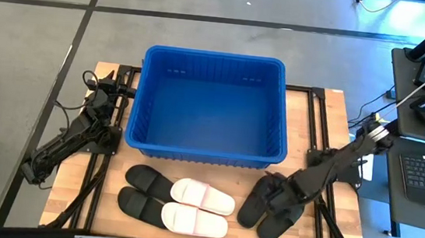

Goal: Pick and place slides into bin
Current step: Put the black slide into the blue container

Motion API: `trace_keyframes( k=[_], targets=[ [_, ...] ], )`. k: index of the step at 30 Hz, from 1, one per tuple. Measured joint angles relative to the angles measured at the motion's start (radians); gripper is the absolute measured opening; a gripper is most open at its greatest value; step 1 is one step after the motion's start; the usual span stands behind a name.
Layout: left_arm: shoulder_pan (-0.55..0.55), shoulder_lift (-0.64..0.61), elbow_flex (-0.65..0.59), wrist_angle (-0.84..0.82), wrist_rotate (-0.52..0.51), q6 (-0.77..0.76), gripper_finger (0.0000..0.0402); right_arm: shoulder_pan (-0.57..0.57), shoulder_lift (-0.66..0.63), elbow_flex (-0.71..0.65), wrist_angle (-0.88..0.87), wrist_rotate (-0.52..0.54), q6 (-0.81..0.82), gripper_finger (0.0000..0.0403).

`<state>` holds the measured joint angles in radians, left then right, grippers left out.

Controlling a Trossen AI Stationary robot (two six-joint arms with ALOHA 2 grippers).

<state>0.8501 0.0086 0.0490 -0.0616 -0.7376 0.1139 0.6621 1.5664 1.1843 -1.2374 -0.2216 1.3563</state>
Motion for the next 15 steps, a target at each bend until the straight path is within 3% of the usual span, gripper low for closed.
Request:
trace_keyframes(
  k=[15],
  targets=[
    [0.0, 0.0, 0.0, 0.0, 0.0, 0.0, 0.0176, 0.037, 0.239, 0.002, 0.054, -0.047, 0.054, 0.0254]
  ],
)
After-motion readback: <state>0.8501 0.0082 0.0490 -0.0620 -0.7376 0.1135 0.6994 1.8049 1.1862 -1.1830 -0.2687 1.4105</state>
